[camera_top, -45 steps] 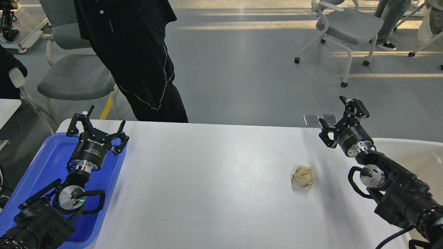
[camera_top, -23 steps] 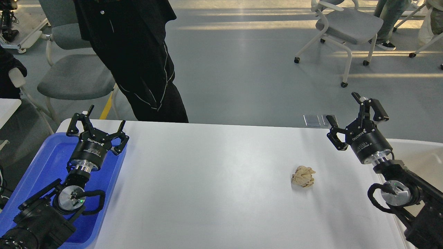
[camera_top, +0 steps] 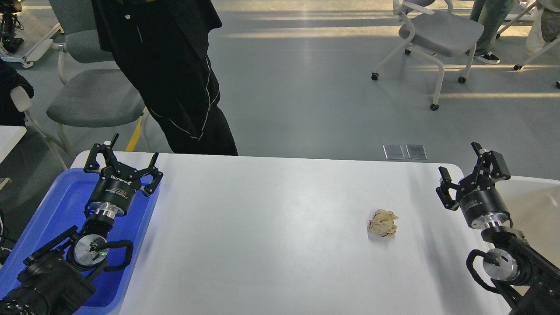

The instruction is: Tidy desktop

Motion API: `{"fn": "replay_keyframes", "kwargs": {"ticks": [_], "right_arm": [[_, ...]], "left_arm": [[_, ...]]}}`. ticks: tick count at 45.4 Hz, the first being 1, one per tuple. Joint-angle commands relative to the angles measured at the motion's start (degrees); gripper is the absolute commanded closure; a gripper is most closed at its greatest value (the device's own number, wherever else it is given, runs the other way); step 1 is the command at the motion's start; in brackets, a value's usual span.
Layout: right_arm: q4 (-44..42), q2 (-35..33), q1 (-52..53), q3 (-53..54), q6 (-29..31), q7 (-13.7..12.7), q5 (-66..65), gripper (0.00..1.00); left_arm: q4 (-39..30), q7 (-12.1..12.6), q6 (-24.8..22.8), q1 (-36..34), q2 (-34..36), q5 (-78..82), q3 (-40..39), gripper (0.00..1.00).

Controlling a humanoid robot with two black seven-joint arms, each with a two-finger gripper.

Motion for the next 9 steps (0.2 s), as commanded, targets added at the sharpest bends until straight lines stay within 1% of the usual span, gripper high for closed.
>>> {"fn": "replay_keyframes", "kwargs": {"ticks": [1, 9], "right_arm": [[-1.44, 0.36, -0.22, -0.03, -1.42, 3.15, -0.39, 0.00], [-1.44, 0.53, -0.49, -1.26, -1.68, 3.50, -0.39, 0.00]], "left_arm": [[0.00, 0.00, 0.01, 0.00, 0.00, 0.00, -0.03, 0.00], [0.00, 0.00, 0.01, 0.00, 0.00, 0.00, -0.03, 0.00]]}}
